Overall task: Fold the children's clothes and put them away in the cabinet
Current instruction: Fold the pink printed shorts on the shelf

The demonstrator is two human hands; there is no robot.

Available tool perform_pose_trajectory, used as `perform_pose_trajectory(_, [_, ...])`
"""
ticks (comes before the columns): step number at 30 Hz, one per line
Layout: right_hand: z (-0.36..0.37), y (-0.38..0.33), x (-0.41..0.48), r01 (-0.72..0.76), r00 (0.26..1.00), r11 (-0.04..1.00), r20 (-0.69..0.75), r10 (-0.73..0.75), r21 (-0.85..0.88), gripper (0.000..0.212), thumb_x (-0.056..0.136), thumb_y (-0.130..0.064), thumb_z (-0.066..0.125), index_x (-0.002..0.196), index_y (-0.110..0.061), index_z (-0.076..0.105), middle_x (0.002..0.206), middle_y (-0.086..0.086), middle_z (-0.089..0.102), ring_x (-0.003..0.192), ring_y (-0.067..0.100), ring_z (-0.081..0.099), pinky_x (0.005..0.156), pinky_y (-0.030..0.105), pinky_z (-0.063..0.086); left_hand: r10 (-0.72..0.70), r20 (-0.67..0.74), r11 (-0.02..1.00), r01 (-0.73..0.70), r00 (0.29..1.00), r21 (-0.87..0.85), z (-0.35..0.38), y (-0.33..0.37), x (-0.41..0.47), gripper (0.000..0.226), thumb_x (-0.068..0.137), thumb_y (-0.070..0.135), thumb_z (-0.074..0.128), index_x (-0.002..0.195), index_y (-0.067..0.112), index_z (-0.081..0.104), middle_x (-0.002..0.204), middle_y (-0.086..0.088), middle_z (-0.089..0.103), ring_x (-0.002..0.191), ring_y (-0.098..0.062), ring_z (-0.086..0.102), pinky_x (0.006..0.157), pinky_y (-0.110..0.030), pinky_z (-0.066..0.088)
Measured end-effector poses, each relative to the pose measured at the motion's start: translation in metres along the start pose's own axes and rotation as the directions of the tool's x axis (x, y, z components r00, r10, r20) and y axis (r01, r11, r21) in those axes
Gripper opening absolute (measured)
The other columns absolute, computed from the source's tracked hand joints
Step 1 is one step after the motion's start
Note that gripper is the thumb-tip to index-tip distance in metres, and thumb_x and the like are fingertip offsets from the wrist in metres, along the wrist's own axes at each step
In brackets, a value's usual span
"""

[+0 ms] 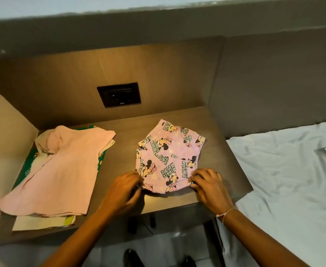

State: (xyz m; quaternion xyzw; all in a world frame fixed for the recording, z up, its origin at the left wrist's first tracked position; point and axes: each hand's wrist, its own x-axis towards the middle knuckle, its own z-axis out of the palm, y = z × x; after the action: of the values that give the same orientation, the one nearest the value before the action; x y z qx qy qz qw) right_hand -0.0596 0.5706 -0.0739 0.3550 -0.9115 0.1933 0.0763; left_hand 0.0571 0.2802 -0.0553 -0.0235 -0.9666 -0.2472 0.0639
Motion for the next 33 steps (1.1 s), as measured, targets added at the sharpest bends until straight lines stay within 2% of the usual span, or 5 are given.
perform_pose_trajectory(4, [-0.024, -0.022, -0.012, -0.182, 0.979, 0.898, -0.012, 0.204, 0.400, 0.033, 0.094, -0.052, 0.042, 0.099, -0.029, 0.066, 0.097, -0.013, 0.066, 0.093, 0.006, 0.057, 0.079, 0.034, 0.049, -0.243, -0.092, 0.912, 0.195, 0.966, -0.360, -0.031, 0.018, 0.002, 0.015, 0.091, 0.036, 0.049, 0.092, 0.028, 0.061, 0.086, 0.014, 0.065, 0.084, -0.007, 0.062, 0.065, -0.024, 0.052])
perform_pose_trajectory(9, [-0.025, -0.016, 0.010, -0.420, 0.873, 0.672, 0.071, 0.482, 0.610, 0.029, 0.081, -0.057, 0.059, 0.096, -0.034, 0.069, 0.090, -0.009, 0.074, 0.079, 0.008, 0.069, 0.066, 0.040, 0.059, -0.210, -0.136, 0.937, 0.160, 0.968, -0.311, -0.059, 0.032, 0.085, 0.007, 0.093, 0.025, 0.059, 0.098, 0.022, 0.064, 0.091, 0.011, 0.066, 0.081, -0.003, 0.062, 0.065, -0.018, 0.050])
perform_pose_trajectory(17, [-0.028, 0.010, 0.065, -0.650, 0.751, 0.732, 0.024, 0.660, 0.205, 0.021, 0.091, -0.037, 0.061, 0.106, -0.025, 0.070, 0.106, 0.001, 0.073, 0.086, 0.020, 0.063, 0.060, 0.024, 0.049, -0.244, 0.088, 0.970, 0.242, 0.966, 0.035, -0.010, 0.033, 0.190, 0.045, 0.092, 0.028, 0.060, 0.134, 0.025, 0.046, 0.130, -0.005, 0.058, 0.115, -0.021, 0.054, 0.097, -0.039, 0.044])
perform_pose_trajectory(22, [-0.016, 0.012, 0.052, -0.349, 0.934, 0.934, 0.113, 0.340, 0.075, 0.037, 0.094, -0.041, 0.053, 0.127, -0.024, 0.060, 0.127, 0.000, 0.060, 0.115, 0.020, 0.050, 0.090, 0.035, 0.045, -0.275, -0.045, 0.925, 0.277, 0.960, 0.259, 0.031, 0.055, 0.092, 0.041, 0.093, 0.052, 0.041, 0.123, 0.029, 0.056, 0.127, 0.002, 0.056, 0.116, -0.020, 0.046, 0.092, -0.042, 0.035])
perform_pose_trajectory(33, [-0.005, -0.045, 0.011, -0.068, 0.963, 0.982, 0.269, 0.019, 0.174, 0.049, 0.092, -0.058, 0.036, 0.131, -0.035, 0.055, 0.111, -0.005, 0.053, 0.102, 0.013, 0.050, 0.085, 0.036, 0.049, 0.041, 0.249, 0.992, -0.069, 0.968, 0.103, -0.015, -0.010, 0.049, 0.044, 0.086, 0.033, 0.058, 0.129, 0.038, 0.055, 0.145, 0.012, 0.046, 0.143, -0.014, 0.023, 0.114, -0.049, 0.023])
